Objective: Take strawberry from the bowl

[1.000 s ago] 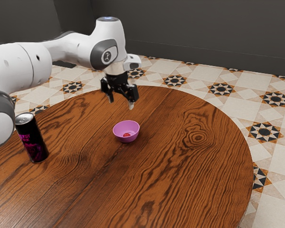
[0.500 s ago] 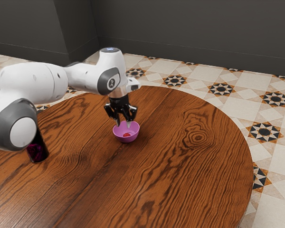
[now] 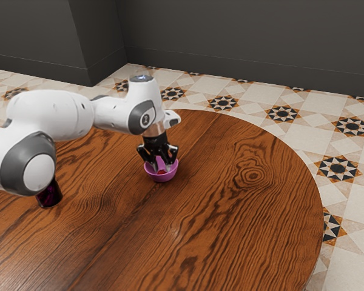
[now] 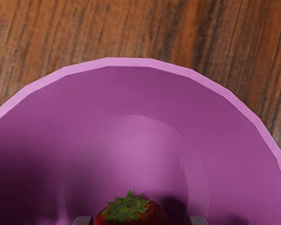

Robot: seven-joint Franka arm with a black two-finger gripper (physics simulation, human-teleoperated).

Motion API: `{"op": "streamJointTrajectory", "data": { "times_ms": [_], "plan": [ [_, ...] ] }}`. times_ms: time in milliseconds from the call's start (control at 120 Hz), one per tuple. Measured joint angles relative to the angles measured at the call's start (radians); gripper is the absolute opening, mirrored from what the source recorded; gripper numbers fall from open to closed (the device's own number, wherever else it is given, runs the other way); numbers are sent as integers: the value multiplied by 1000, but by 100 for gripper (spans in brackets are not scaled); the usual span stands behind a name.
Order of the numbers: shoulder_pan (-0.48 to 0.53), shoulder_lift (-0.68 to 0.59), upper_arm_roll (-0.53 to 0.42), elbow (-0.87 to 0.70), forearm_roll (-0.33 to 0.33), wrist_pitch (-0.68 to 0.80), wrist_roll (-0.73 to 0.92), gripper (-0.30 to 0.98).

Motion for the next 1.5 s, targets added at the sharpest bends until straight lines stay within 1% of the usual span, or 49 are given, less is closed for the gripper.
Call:
{"op": "streamJointTrajectory", "data": {
  "times_ms": [433,633,800,892,967,1033,1108,1267,1392,1500],
  "plan": [
    [6,31,0,0,-8,30,-21,21],
    [6,20,3,-3,-7,32,-32,9],
    [-6,-78,7,-16,11,14,-41,4],
    [-51,-137,6,-20,16,1,-47,2],
    [-103,-158,0,-19,14,-7,-51,1],
    [-151,-158,-2,-19,1,-12,-52,3],
    [-190,-128,-3,-11,-18,-11,-52,6],
    [-208,-56,-13,-4,-48,20,-50,9],
    [-207,-45,-14,-9,-71,36,-48,33],
    [-210,-57,-12,-17,-81,44,-45,47]
  ]
}}
